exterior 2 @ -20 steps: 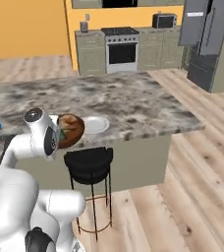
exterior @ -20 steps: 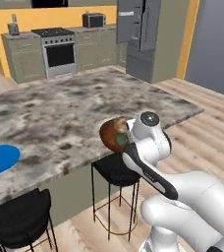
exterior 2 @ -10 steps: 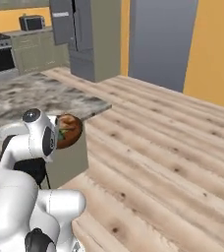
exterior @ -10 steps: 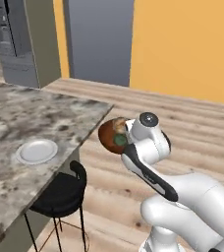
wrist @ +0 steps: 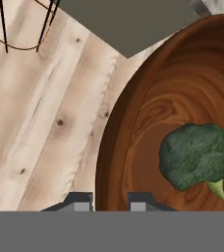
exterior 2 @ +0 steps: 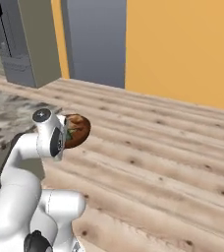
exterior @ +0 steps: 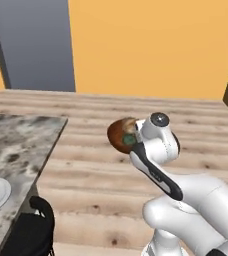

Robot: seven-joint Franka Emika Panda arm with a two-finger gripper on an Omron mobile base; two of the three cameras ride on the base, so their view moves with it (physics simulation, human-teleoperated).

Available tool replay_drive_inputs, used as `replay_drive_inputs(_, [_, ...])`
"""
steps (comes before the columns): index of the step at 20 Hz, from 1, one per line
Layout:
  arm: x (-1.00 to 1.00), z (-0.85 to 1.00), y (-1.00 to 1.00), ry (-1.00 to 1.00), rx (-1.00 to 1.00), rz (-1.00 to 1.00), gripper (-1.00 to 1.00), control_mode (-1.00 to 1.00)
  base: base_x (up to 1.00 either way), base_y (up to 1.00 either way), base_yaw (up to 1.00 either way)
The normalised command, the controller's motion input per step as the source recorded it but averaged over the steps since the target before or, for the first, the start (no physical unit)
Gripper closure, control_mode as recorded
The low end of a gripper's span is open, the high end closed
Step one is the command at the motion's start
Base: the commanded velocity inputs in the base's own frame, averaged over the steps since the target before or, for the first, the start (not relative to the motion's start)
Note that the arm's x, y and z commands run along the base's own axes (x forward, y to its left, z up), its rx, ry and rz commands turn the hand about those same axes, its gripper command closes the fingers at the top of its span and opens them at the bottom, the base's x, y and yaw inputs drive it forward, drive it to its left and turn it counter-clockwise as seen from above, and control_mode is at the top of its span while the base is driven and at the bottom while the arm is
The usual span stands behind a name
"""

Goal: Pick the chicken drumstick and broccoli from their plates and place them in the bowl. Then put the bowl in the fridge.

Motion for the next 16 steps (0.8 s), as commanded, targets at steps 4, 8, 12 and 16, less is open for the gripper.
replay_drive_inputs(4, [0.0,0.0,0.0,0.0,0.0,0.0,1.0,1.0,0.86,0.0,-0.07])
replay_drive_inputs(8, [0.0,0.0,0.0,0.0,0.0,0.0,1.0,1.0,0.9,0.0,-0.04])
replay_drive_inputs(12, [0.0,0.0,0.0,0.0,0.0,0.0,1.0,1.0,0.91,0.01,-0.03])
replay_drive_inputs(16, [0.0,0.0,0.0,0.0,0.0,0.0,1.0,1.0,0.94,0.16,0.0])
